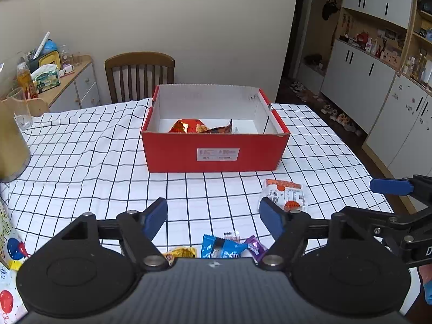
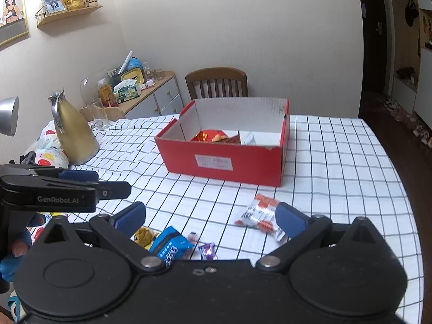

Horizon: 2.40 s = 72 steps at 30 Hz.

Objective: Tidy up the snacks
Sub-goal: 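Lower both open tools toward the blue packet and purple candy, then grasp the blue biscuit packet with the left tool while the right tool grasps the purple candy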

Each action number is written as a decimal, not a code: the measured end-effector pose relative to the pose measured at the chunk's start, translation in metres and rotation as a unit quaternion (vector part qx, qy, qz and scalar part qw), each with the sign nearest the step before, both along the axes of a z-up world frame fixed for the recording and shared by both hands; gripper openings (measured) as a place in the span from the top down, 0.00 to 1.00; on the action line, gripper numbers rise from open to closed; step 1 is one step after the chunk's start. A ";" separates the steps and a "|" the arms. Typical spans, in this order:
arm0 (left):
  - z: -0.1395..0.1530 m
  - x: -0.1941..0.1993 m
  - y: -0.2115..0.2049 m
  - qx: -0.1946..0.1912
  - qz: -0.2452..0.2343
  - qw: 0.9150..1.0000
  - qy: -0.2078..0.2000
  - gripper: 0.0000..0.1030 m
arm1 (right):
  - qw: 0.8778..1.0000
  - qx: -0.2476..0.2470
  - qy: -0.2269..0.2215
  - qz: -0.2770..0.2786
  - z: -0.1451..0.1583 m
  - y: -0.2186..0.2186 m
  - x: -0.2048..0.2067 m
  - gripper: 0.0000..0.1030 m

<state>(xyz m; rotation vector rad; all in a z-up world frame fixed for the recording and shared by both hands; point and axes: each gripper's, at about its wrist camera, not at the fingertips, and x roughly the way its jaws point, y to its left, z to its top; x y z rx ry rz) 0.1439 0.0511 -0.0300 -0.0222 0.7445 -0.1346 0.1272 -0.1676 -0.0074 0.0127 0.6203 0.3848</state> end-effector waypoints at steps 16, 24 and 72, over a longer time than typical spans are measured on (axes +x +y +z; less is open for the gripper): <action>-0.049 -0.017 0.014 -0.017 0.010 0.999 0.040 0.21 | 0.999 -0.013 0.037 -0.016 -0.044 0.000 -0.005 0.00; -0.083 -0.018 0.003 0.013 -0.017 0.998 0.061 0.21 | 0.997 -0.025 0.071 -0.015 -0.068 0.006 0.007 0.01; -0.134 0.029 -0.006 0.007 -0.078 0.990 0.116 0.52 | 0.978 -0.140 0.155 0.029 -0.133 0.071 0.084 0.76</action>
